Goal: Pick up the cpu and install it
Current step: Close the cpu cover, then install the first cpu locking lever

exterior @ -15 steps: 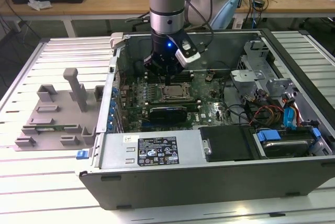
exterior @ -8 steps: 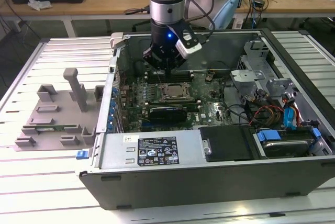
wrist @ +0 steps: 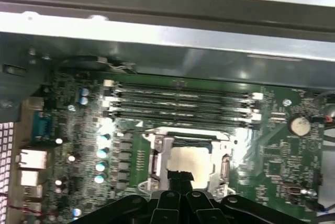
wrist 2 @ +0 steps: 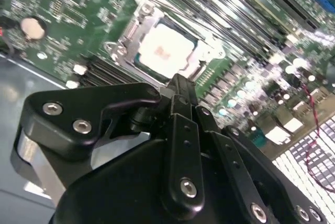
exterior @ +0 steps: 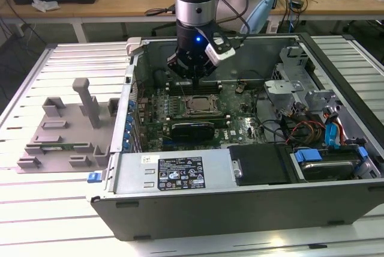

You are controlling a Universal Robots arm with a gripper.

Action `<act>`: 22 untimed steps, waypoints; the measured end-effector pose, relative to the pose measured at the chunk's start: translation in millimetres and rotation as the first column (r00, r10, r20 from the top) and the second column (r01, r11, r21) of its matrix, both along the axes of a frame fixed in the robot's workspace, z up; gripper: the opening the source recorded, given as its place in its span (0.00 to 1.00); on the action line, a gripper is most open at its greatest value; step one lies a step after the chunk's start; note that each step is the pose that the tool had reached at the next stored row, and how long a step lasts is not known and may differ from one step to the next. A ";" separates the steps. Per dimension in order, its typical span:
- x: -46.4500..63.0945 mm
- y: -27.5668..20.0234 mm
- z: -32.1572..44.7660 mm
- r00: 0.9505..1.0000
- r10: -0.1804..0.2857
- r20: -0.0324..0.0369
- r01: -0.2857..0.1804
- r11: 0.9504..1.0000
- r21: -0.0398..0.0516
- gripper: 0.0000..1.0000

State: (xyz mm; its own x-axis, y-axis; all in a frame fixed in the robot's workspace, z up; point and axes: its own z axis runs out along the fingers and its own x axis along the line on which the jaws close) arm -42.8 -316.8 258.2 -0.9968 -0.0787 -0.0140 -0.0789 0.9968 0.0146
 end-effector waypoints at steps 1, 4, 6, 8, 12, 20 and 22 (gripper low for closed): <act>4.7 0.0 0.0 1.000 0.000 0.000 0.000 1.000 0.000 0.11; 5.1 0.0 0.0 1.000 0.000 0.000 0.000 1.000 0.000 0.11; 5.2 0.0 0.0 1.000 0.000 0.000 0.000 1.000 0.000 0.11; 5.3 0.0 0.0 1.000 0.000 0.000 0.000 1.000 0.000 0.11; 5.4 0.0 0.0 1.000 0.000 0.000 0.000 1.000 0.000 0.11; -0.2 0.0 0.0 1.000 0.000 0.000 0.000 1.000 0.000 0.11; -16.1 0.0 0.0 1.000 0.000 0.001 0.000 1.000 0.000 0.11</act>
State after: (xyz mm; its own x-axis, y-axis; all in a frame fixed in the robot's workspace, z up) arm -58.9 -316.8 258.1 -0.9968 -0.0786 -0.0145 -0.0788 0.9968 0.0146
